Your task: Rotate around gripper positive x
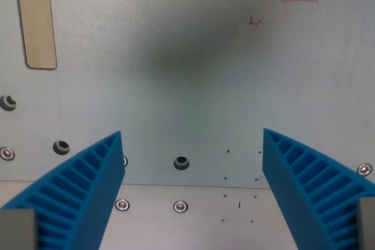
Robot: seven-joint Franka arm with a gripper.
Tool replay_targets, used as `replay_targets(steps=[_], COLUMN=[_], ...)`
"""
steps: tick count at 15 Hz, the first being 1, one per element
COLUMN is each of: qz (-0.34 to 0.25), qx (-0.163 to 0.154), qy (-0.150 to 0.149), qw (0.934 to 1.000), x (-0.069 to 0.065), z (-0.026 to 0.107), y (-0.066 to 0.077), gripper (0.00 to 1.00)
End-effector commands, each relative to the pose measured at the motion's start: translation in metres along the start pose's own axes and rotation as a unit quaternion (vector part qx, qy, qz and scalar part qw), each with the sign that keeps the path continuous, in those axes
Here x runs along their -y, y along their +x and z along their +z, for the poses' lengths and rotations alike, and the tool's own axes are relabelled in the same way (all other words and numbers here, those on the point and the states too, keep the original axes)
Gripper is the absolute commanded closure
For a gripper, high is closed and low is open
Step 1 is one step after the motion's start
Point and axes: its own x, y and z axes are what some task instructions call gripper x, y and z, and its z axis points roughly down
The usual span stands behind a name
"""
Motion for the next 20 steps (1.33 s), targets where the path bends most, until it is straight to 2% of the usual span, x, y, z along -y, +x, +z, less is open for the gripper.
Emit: replay_targets(steps=[1, 10, 20], qz=[0.000, 0.000, 0.000], qx=[-0.002, -0.002, -0.002], qy=[0.006, 0.058, 0.116], qw=[1.0000, 0.9983, 0.9932], x=[0.0000, 0.0000, 0.0000], z=[-0.0020, -0.0020, -0.0020], y=[0.0001, 0.0001, 0.0001], gripper=[0.00, 0.00, 0.00])
